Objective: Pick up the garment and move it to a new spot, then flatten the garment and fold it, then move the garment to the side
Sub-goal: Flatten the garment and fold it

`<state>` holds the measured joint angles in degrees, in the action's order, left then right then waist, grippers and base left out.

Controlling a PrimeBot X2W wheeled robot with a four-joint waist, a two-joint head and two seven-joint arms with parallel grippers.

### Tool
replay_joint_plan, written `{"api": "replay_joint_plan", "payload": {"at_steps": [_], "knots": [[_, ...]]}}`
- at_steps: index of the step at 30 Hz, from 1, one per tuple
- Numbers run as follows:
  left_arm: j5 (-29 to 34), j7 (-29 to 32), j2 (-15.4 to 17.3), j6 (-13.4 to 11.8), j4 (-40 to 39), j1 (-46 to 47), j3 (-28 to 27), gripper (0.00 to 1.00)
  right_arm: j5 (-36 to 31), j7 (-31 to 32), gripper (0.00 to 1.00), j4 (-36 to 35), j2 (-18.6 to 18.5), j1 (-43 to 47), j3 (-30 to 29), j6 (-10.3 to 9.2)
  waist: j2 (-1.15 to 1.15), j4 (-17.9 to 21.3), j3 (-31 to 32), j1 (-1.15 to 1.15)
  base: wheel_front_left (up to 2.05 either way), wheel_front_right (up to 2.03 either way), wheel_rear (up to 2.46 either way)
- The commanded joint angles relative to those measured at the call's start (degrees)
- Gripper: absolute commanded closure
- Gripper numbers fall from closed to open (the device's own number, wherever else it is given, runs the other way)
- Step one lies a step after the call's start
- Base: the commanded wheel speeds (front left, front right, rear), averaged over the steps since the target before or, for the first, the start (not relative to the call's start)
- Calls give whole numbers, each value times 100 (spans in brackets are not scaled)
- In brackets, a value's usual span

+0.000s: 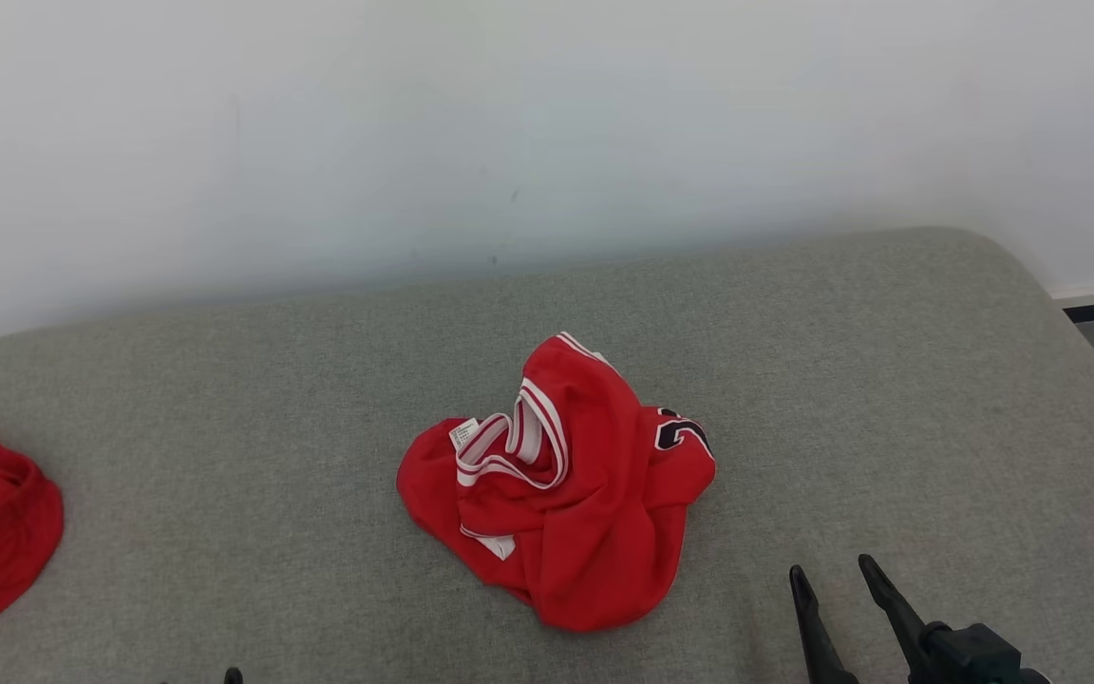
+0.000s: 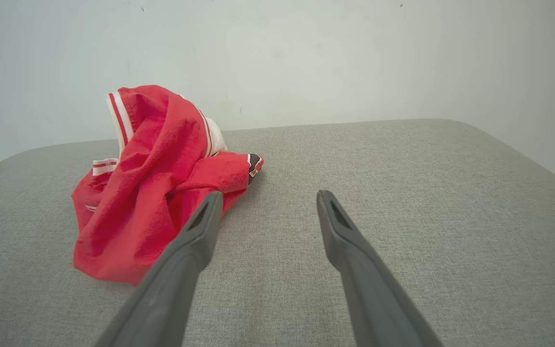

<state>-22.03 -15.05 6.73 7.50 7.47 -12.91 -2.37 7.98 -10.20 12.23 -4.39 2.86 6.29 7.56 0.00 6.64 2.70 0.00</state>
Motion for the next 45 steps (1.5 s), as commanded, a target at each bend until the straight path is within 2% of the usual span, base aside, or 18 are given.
{"api": "replay_joint_plan", "payload": {"at_steps": [1, 9, 15, 20, 25, 32, 40, 45], "knots": [[-77, -19, 30, -3, -6, 9, 15, 0, 47, -45, 0, 21, 18, -24, 16, -13, 0, 11, 0, 0, 0, 0, 0], [-487, 43, 36, -3, 133, 327, 432, 0, 71, -66, 0, 68, 25, -27, 14, -13, 0, 36, 0, 0, 0, 0, 0], [-903, 788, 115, -3, 413, 1332, 978, 0, 72, -57, 0, 46, 33, -74, 100, -13, 0, 142, -67, 0, 0, 0, 0], [-1195, 1522, -53, -33, 678, 2291, 1279, 0, 91, -42, 0, 57, 48, -112, 188, -13, 0, 374, -176, 0, 0, 0, 0], [-1360, 2067, -194, -240, 888, 3041, 1373, 0, 116, -49, 0, 108, 58, -165, 277, -13, 0, 715, -342, 0, 0, 0, 0], [-1447, 2546, -170, -478, 1183, 3542, 1375, 0, 152, -74, 0, 130, 48, -263, 349, -13, 0, 1111, -572, 0, 0, 0, 0], [-1516, 2658, -153, -472, 1434, 3837, 1388, 0, 200, -123, 0, 198, 40, -387, 426, -13, 0, 1476, -737, 0, 0, 0, 0], [-1380, 2571, -107, -661, 1603, 3909, 1351, 0, 258, -159, 0, 272, 36, -418, 492, -13, 0, 1608, -739, 0, 0, 0, 0]]}}
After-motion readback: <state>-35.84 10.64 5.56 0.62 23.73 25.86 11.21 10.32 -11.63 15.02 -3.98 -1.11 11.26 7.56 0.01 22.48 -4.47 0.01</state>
